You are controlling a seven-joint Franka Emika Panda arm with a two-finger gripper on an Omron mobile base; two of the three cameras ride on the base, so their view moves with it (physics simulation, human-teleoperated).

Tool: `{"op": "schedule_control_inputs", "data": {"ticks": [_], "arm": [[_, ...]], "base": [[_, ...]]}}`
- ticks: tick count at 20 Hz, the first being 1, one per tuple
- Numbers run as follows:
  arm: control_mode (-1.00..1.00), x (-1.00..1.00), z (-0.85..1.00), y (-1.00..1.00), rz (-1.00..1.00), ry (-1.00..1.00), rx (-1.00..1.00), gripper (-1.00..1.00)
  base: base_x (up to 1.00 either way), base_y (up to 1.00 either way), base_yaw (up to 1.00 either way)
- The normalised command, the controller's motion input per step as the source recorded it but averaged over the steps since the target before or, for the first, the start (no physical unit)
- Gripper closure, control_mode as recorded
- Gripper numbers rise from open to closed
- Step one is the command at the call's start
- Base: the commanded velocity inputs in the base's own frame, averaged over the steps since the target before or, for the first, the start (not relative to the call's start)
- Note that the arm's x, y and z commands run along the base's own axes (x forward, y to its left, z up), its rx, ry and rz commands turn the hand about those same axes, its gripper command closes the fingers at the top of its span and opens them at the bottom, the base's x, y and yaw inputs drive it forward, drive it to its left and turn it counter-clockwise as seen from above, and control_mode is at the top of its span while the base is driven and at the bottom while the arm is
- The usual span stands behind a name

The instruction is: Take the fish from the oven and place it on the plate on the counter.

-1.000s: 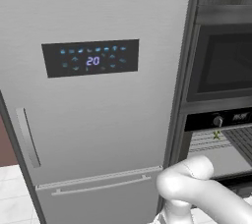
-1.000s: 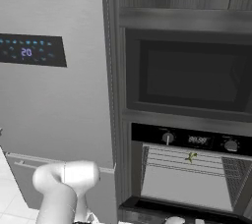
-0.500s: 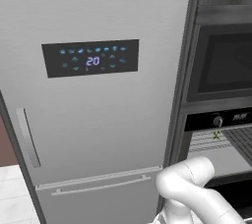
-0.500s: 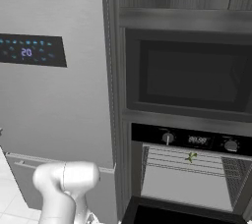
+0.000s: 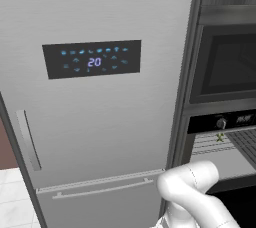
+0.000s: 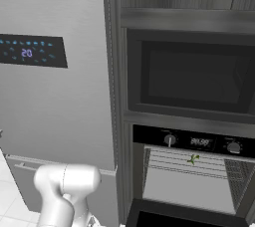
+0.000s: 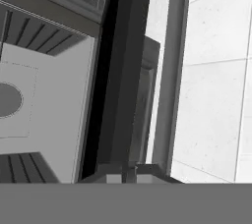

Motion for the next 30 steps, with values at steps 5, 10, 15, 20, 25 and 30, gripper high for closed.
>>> {"op": "schedule_control_inputs", "data": {"ticks": [5,10,15,20,25,30], "arm": [[-1.0,-0.46,0.28,-0.08,0.0,-0.01,0.01,-1.0],[-1.0,-0.6,0.72,-0.19,0.0,-0.08,0.08,-1.0],[-1.0,-0.61,0.96,-0.18,0.0,-0.11,0.12,-1.0],[-1.0,-0.42,1.0,0.02,0.0,-0.17,0.03,-1.0],[-1.0,-0.49,1.0,0.1,0.01,-0.1,0.0,-1.0],[-1.0,-0.17,0.83,0.13,0.0,-0.06,0.0,-1.0]], "base": [[0.0,0.0,0.0],[0.0,0.0,0.0],[0.0,0.0,0.0],[0.0,0.0,0.0],[0.0,0.0,0.0],[0.0,0.0,0.0]]}}
